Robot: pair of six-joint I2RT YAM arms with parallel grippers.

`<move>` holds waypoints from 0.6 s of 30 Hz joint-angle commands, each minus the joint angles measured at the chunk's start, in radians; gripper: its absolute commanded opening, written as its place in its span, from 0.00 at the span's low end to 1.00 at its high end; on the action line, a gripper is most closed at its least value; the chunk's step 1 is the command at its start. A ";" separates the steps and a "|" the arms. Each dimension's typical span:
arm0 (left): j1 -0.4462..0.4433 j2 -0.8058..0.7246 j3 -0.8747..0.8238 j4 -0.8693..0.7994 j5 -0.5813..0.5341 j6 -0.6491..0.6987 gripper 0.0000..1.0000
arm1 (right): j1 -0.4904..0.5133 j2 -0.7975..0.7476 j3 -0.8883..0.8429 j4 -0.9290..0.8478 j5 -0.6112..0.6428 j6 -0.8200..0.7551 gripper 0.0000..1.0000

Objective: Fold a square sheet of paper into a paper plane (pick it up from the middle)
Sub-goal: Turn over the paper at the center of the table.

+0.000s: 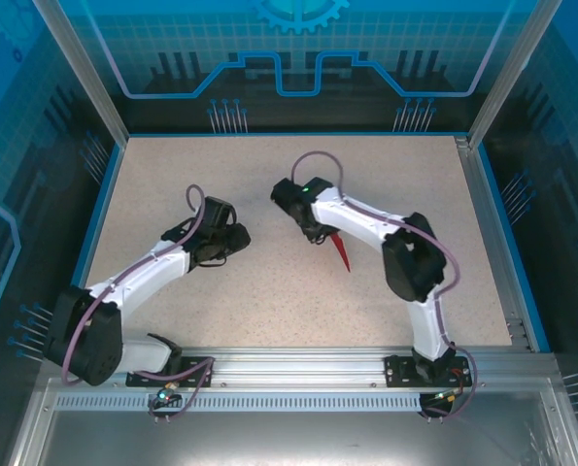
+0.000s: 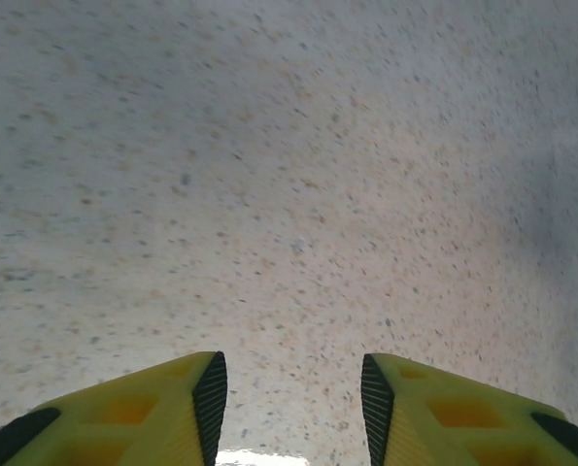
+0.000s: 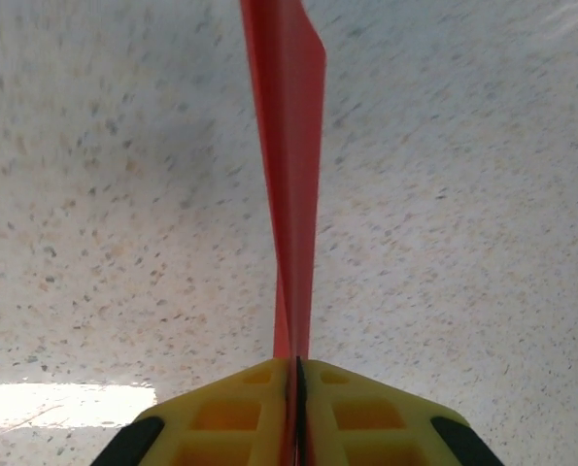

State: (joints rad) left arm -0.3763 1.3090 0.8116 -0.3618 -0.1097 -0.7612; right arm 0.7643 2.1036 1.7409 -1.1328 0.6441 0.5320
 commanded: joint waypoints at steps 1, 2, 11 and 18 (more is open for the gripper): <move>0.013 -0.050 -0.026 -0.047 -0.093 -0.049 0.47 | 0.053 0.102 0.097 -0.094 -0.028 0.061 0.12; 0.014 -0.059 -0.032 -0.052 -0.100 -0.055 0.48 | 0.065 0.138 0.133 -0.101 -0.053 0.074 0.12; 0.017 -0.062 -0.047 -0.057 -0.090 -0.054 0.49 | 0.103 0.159 0.194 0.092 -0.425 0.060 0.46; 0.017 -0.026 -0.024 -0.049 -0.036 -0.030 0.50 | 0.022 -0.163 -0.135 0.453 -0.700 0.050 0.67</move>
State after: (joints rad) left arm -0.3679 1.2633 0.7815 -0.3958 -0.1749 -0.8066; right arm 0.8345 2.0914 1.6882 -0.8639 0.1131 0.5838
